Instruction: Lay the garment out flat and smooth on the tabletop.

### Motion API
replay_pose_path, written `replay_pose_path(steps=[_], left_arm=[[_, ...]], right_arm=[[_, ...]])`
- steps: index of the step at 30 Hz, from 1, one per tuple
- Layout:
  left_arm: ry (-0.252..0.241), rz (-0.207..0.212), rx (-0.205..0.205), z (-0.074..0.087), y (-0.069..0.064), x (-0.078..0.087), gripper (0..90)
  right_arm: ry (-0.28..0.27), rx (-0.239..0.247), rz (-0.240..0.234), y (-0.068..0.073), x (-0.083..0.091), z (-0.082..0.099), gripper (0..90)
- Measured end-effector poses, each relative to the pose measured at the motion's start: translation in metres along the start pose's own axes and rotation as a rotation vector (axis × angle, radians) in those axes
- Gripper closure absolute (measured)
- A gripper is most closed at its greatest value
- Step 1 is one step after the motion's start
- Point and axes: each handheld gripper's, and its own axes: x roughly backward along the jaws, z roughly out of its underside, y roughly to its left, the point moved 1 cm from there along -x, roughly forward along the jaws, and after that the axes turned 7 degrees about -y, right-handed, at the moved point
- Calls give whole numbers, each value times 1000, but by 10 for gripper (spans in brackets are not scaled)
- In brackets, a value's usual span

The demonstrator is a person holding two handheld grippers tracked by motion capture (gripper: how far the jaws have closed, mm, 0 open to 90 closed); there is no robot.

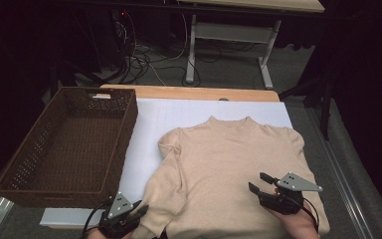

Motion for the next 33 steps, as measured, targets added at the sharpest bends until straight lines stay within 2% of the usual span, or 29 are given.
replay_pose_path(steps=[5,14,17,20,21,23,26,28,30,32,33], left_arm=[[-17,-55,30,10,3,20,763],[-25,-110,96,25,9,41,753],[-37,-125,79,24,5,46,645],[-72,-142,36,15,-3,50,558],[-84,-131,23,12,-7,49,557],[-102,-64,20,5,-13,44,617],[-86,-16,-7,-4,-20,27,620],[-55,-10,-34,-11,-21,11,615],[-25,-20,-41,-14,-19,-1,601],[19,-47,-57,-12,-17,-8,495],[56,-43,-53,-10,-16,-13,428]], right_arm=[[0,3,-16,2,-5,-2,434],[-4,15,-37,8,-12,-6,434],[-8,24,-44,10,-11,-6,433],[-19,38,-41,12,-9,-9,433],[-21,41,-39,13,-8,-10,433],[-22,45,-34,13,-7,-9,433],[-12,37,-23,12,-5,-5,434],[-1,30,-15,12,-3,-1,434],[8,35,-11,11,-1,2,433],[6,26,0,11,4,4,433],[4,20,4,11,6,4,433]])
